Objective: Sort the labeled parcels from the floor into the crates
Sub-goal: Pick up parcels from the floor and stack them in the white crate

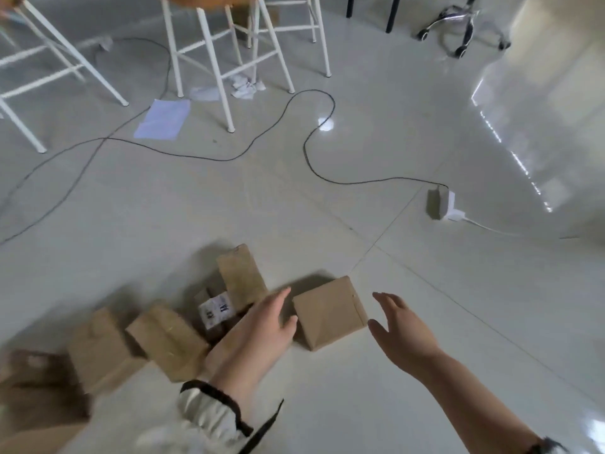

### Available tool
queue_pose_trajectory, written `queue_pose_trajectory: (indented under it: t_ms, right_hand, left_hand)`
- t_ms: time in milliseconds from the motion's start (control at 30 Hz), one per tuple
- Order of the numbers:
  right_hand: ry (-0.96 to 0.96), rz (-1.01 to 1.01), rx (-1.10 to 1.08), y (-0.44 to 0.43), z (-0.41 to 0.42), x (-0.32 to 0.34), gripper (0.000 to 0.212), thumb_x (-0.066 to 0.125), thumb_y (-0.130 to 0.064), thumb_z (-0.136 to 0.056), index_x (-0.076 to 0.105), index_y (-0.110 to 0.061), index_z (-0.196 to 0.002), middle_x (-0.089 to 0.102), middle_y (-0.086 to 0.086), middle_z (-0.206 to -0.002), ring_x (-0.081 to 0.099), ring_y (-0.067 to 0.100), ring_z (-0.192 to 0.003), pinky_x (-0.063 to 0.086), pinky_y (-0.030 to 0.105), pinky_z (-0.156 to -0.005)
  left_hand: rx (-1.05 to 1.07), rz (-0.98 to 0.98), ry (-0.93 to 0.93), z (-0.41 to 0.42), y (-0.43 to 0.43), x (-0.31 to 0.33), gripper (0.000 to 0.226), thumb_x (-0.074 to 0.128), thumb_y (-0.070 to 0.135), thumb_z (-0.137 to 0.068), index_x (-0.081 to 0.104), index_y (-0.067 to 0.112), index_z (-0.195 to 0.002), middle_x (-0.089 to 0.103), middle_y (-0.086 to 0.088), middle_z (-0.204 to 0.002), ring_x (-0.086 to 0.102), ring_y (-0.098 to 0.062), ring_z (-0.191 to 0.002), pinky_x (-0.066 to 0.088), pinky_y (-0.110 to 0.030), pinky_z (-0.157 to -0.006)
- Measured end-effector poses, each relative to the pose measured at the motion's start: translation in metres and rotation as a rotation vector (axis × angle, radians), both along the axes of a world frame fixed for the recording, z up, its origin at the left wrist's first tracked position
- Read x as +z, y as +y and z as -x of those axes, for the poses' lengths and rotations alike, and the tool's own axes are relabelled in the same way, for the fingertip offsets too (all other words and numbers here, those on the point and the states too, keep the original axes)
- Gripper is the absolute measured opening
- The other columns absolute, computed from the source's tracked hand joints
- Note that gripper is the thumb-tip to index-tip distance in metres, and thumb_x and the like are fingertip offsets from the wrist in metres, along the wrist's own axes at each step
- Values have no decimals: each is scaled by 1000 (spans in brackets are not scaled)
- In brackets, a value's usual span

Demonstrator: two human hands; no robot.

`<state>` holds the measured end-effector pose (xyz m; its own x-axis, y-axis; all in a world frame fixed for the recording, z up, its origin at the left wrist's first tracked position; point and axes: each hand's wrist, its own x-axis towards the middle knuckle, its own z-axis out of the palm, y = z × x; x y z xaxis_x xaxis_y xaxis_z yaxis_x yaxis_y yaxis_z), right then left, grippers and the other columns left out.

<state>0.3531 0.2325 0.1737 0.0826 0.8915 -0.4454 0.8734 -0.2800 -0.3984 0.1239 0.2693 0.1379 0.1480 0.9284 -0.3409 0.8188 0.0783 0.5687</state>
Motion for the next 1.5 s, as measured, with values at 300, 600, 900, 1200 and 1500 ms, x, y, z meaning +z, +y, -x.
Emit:
queue_pose_trajectory:
  t_ms: [300,600,900,1200,1500]
  right_hand:
    - [40,128,-96,70,-42,-282,68,47,-46,-92,18,-20,-148,39,2,-146,43,23,-129,39,33,-100]
    - [203,113,-276,71,-39,-317,32,52,-40,-91,47,-15,-111,59,3,-100,55,22,-89,45,34,-75]
    - [154,-60,-411,60,-23,-309,28,63,-29,-86,51,-13,-106,57,0,-95,54,19,-85,42,29,-70]
    - [888,-115,-506,5,-42,-305,58,82,-26,-65,49,-2,-107,60,11,-110,60,22,-110,54,28,-79]
    - [1011,5,-484,-18,-50,-302,82,74,-70,-48,56,-10,-101,67,-10,-93,61,6,-96,45,36,-100]
  left_hand:
    - [-231,92,267,-36,83,-251,84,54,58,-84,10,32,-151,27,3,-154,39,-21,-134,41,-36,-103]
    - [-154,94,384,-37,82,-274,88,51,66,-82,10,28,-150,53,-2,-136,56,-24,-117,53,-38,-85]
    - [-42,13,143,-36,74,-268,81,68,51,-78,29,23,-142,57,-2,-129,57,-24,-114,50,-40,-91]
    - [31,-268,-391,-12,17,-249,21,48,47,-80,44,28,-74,46,13,-57,46,-1,-54,34,-28,-57]
    - [67,-139,-283,-12,4,-242,52,72,28,-80,44,29,-124,61,2,-75,60,-14,-73,45,-29,-67]
